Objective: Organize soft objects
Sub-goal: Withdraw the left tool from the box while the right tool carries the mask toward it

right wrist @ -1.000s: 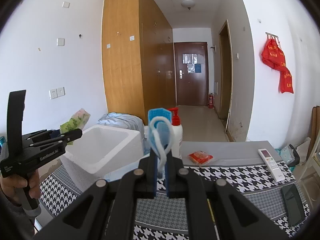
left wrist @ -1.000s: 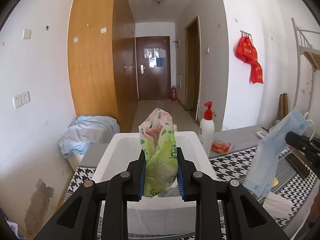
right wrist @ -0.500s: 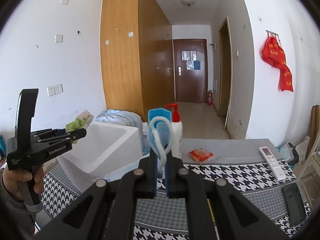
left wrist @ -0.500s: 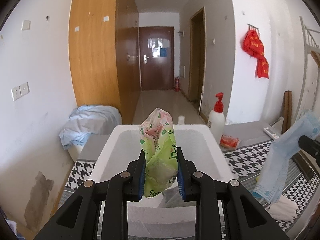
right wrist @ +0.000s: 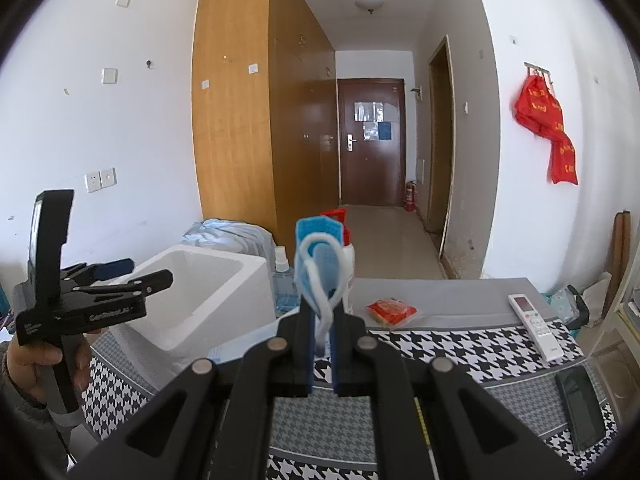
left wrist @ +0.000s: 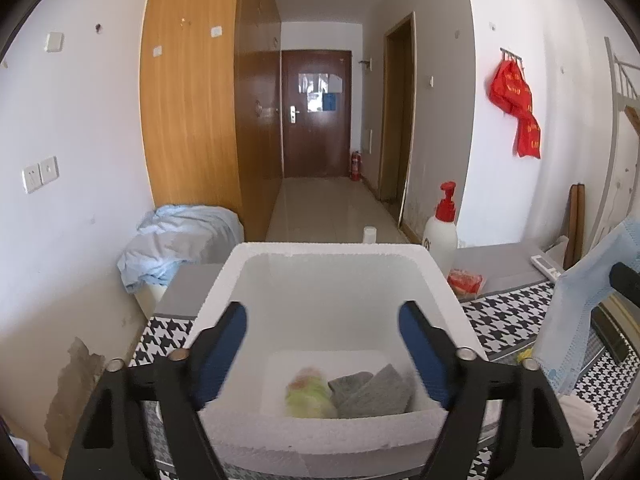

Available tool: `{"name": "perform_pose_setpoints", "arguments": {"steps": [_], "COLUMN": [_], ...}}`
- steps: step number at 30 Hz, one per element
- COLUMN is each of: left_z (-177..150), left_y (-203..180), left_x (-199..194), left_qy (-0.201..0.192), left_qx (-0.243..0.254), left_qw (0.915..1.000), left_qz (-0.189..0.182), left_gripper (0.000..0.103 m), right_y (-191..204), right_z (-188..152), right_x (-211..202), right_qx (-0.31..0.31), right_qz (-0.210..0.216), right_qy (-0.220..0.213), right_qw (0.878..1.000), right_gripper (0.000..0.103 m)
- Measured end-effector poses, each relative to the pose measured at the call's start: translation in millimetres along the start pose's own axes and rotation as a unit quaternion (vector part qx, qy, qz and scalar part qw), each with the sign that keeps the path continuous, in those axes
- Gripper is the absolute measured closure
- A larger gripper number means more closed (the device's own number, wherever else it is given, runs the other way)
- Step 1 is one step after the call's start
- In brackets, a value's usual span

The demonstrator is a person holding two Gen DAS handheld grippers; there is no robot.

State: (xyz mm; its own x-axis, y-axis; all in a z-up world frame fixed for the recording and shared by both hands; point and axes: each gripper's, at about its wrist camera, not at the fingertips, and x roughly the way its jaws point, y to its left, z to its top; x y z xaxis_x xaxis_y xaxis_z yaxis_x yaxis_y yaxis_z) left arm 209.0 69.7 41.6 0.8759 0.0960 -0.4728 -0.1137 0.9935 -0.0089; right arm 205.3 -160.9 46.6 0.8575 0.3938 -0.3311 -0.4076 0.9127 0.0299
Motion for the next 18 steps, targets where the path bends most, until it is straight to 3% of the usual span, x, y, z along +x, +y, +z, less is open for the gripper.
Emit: {"name": "perform_pose_setpoints", "arguments": {"steps": [3, 18], "left_z": [-1, -2], "left_y": [4, 21], "left_x": [-4, -20], "left_qy": [-0.009, -0.029], "left_qx": [-0.003, -0.011], "left_qw": [0.9999, 0.9991], "left_qz": [0.005, 0.028], "left_gripper": [0.007, 0.002], "right_y": [2, 3], "right_z": [1, 18], "right_x": [-1, -14], "right_qx": [0.0, -0.003], "right_qz": [-0.002, -0.009], "right_qy": [-0.001, -0.03], "right_qw": [1.0, 1.0], "right_gripper": [0.095, 0.095]}}
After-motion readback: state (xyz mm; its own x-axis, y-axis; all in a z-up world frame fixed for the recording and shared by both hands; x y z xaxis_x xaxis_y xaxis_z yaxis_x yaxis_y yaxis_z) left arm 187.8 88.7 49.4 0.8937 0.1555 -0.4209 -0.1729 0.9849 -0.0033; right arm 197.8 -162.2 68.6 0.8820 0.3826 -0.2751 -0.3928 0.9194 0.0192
